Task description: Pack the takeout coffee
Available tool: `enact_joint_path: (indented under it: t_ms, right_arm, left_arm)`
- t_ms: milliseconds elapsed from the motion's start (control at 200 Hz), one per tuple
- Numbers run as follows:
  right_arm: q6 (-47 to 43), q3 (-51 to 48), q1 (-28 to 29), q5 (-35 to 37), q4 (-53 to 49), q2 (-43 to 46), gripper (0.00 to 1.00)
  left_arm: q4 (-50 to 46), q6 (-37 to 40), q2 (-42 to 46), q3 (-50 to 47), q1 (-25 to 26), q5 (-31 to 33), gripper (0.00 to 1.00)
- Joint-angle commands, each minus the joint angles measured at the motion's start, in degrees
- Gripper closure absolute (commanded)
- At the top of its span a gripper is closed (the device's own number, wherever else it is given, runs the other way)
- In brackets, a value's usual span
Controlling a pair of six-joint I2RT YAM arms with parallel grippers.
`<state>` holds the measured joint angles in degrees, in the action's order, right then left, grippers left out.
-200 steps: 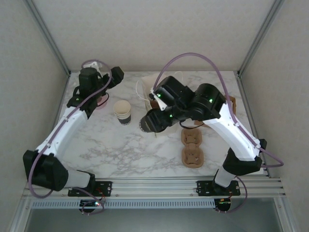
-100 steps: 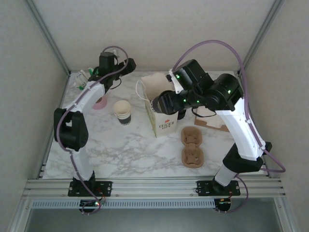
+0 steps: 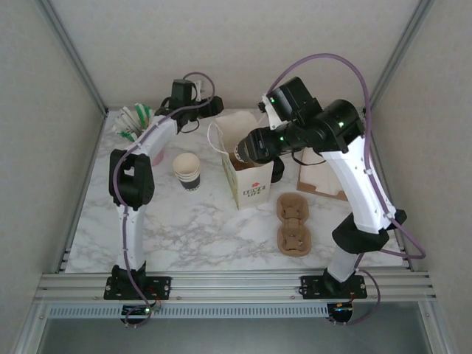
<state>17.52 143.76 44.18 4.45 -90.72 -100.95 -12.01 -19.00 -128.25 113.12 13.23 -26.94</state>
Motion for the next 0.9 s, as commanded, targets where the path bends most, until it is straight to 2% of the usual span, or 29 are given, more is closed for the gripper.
enact_joint_path:
  t_ms: [0, 561, 896]
  right_arm:
    - [-0.79, 2.77, -0.5, -0.72, -1.32, -1.32, 0.31]
    - [0.6, 3.55, -0.5, 2.1, -8.27, -2.82, 0.31]
    - [1.09, -0.62, -0.5, 2.98, -9.34, -0.58, 0.31]
  left_arm:
    - [0.16, 2.14, 1.25, -1.28, 0.84, -5.67, 0.25]
    - [4.49, 3.0, 9.37, -15.56, 2.71, -14.38, 0.28]
    - [5.01, 3.56, 13.0, -20.5, 5.53, -15.25, 0.3]
